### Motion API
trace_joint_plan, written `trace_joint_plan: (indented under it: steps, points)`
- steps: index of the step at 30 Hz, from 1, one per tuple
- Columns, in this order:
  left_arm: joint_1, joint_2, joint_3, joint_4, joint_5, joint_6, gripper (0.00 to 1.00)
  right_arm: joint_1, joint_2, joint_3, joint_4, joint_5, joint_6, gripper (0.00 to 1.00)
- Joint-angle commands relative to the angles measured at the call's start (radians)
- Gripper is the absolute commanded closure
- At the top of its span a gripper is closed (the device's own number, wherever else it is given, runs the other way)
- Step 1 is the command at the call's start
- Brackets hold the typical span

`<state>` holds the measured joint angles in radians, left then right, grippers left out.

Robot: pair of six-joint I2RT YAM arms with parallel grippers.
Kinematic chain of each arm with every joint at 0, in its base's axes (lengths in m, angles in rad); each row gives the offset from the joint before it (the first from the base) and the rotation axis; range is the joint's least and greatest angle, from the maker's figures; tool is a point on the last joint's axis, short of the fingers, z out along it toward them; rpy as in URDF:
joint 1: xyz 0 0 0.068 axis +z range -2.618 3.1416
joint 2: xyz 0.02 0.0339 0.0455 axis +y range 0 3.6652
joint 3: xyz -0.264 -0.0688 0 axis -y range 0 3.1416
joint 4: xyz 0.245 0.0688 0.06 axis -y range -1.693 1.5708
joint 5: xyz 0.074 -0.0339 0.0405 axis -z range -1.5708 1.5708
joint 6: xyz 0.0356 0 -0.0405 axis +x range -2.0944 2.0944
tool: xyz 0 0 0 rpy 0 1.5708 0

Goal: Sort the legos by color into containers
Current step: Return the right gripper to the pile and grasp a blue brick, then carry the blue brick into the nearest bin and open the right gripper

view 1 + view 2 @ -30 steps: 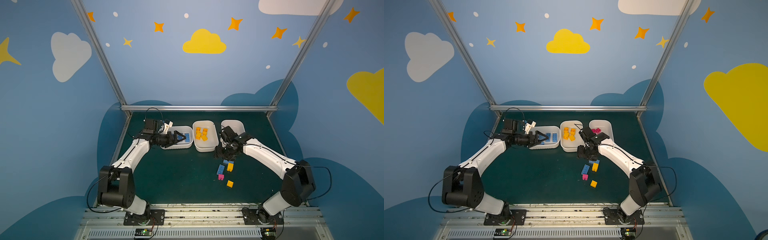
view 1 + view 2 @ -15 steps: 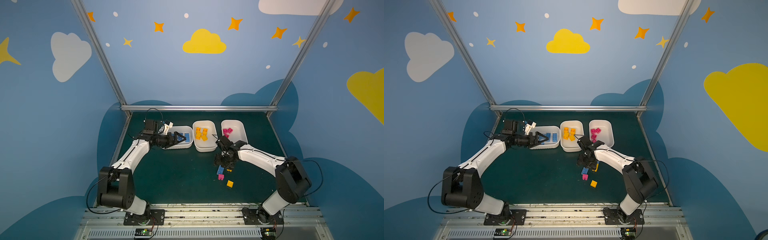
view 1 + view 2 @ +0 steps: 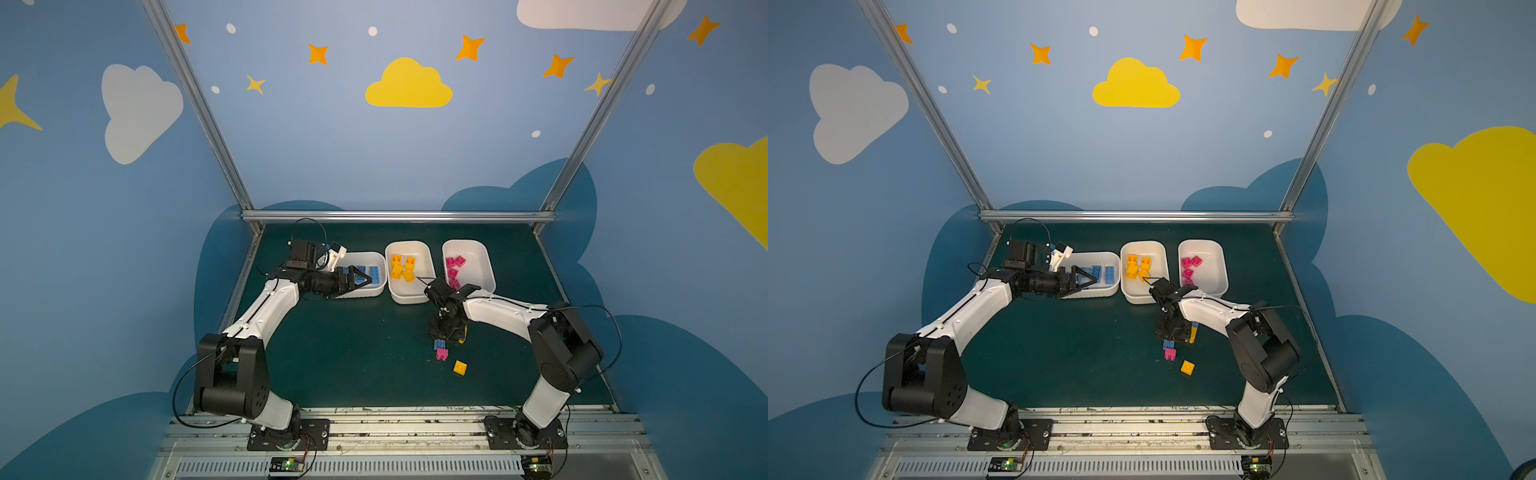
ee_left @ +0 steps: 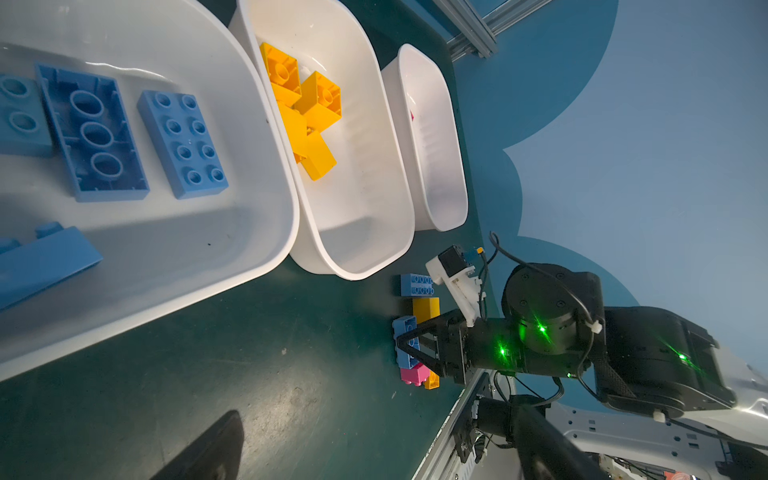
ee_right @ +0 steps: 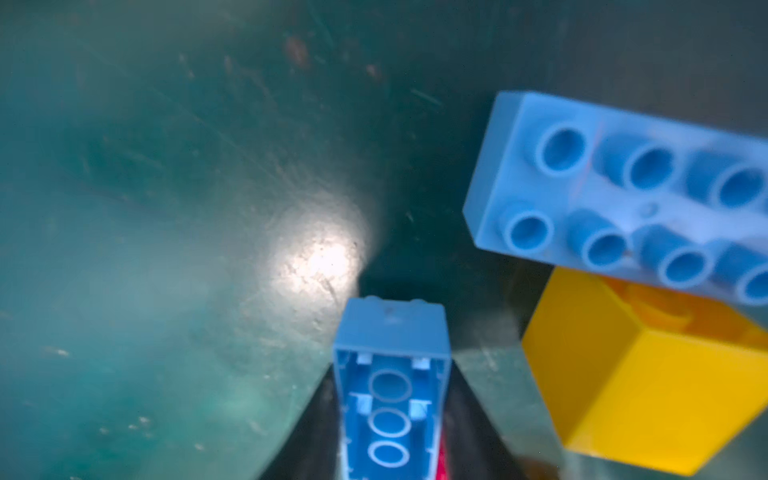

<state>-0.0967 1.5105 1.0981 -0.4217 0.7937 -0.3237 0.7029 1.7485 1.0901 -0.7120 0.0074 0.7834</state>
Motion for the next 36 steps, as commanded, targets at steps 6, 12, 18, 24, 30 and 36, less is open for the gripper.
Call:
trace_joint_plan:
  steps: [6, 12, 18, 24, 30, 36]
  points:
    - [-0.001, -0.023, 0.002, -0.046, 0.0, 0.027, 0.0, 0.039, -0.033, 0.147, -0.094, 0.077, -0.145, 0.78]
    - [-0.001, -0.037, 0.026, -0.104, -0.029, 0.046, 0.0, 0.029, 0.024, 0.355, -0.072, -0.025, -0.244, 0.78]
    - [0.017, -0.067, 0.028, -0.157, -0.05, 0.066, 0.01, 0.023, 0.198, 0.659, -0.064, -0.133, -0.36, 0.78]
    - [0.036, -0.086, 0.02, -0.183, -0.053, 0.075, 0.01, 0.022, 0.426, 1.004, -0.116, -0.186, -0.52, 0.77]
    - [0.052, -0.096, 0.013, -0.196, -0.054, 0.081, 0.01, 0.032, 0.59, 1.211, -0.109, -0.227, -0.827, 0.77]
    - [0.067, -0.098, 0.008, -0.211, -0.052, 0.092, 0.01, 0.034, 0.599, 1.091, 0.123, -0.29, -1.0, 0.76]
